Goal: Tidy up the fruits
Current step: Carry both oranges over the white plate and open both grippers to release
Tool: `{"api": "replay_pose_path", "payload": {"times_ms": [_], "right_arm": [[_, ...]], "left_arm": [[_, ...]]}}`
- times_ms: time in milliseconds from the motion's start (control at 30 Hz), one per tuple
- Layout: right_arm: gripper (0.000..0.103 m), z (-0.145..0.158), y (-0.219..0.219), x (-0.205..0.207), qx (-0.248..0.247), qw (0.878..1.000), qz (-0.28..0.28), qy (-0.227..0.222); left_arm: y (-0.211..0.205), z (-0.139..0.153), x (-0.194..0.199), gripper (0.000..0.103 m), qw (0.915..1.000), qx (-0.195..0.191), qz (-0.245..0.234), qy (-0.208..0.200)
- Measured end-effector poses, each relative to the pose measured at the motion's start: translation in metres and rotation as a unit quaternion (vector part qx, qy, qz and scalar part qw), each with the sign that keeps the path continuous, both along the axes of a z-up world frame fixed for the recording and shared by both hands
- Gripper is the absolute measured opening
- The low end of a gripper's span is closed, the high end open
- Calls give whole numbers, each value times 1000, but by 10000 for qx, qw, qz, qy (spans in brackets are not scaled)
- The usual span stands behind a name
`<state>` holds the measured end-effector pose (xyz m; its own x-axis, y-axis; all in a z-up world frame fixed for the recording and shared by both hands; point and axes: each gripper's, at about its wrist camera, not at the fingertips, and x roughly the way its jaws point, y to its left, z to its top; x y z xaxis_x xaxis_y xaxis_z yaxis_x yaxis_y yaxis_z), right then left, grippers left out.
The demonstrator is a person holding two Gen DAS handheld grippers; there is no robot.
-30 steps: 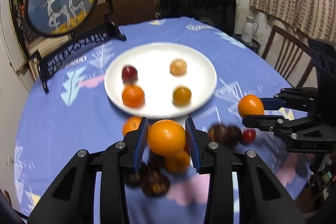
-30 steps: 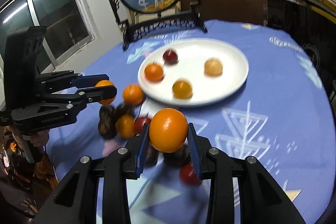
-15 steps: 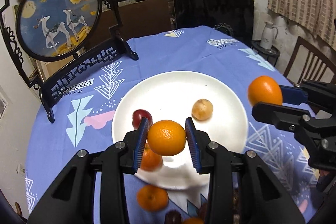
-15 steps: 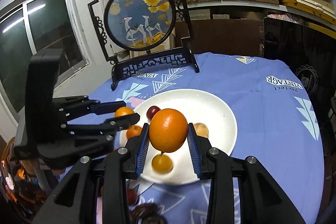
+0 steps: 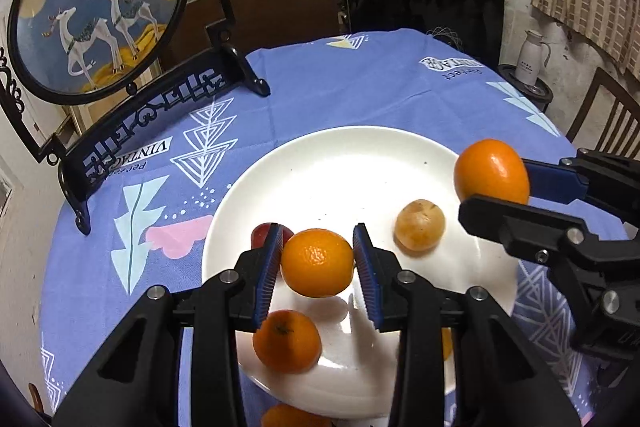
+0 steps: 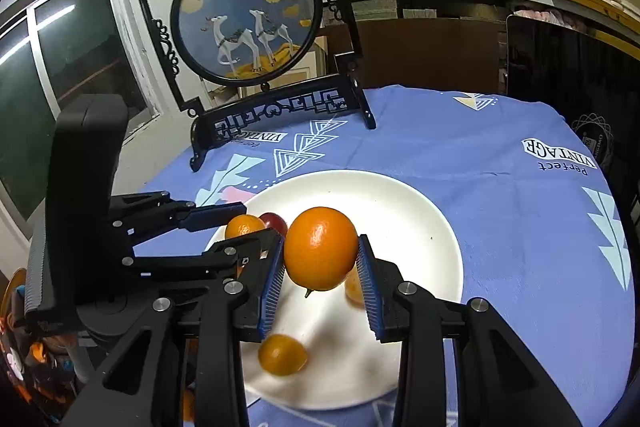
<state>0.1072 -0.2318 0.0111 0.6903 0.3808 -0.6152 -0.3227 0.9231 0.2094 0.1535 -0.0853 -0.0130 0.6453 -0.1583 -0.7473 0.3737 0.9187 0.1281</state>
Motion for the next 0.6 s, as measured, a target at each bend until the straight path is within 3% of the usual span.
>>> {"api": "replay_pose_path", "payload": {"times_ms": [600], "right_arm": [[36, -25, 7, 44, -156, 9990, -221, 362]], "left_arm": [[-9, -19, 9, 36, 9995, 318, -55, 70]]}}
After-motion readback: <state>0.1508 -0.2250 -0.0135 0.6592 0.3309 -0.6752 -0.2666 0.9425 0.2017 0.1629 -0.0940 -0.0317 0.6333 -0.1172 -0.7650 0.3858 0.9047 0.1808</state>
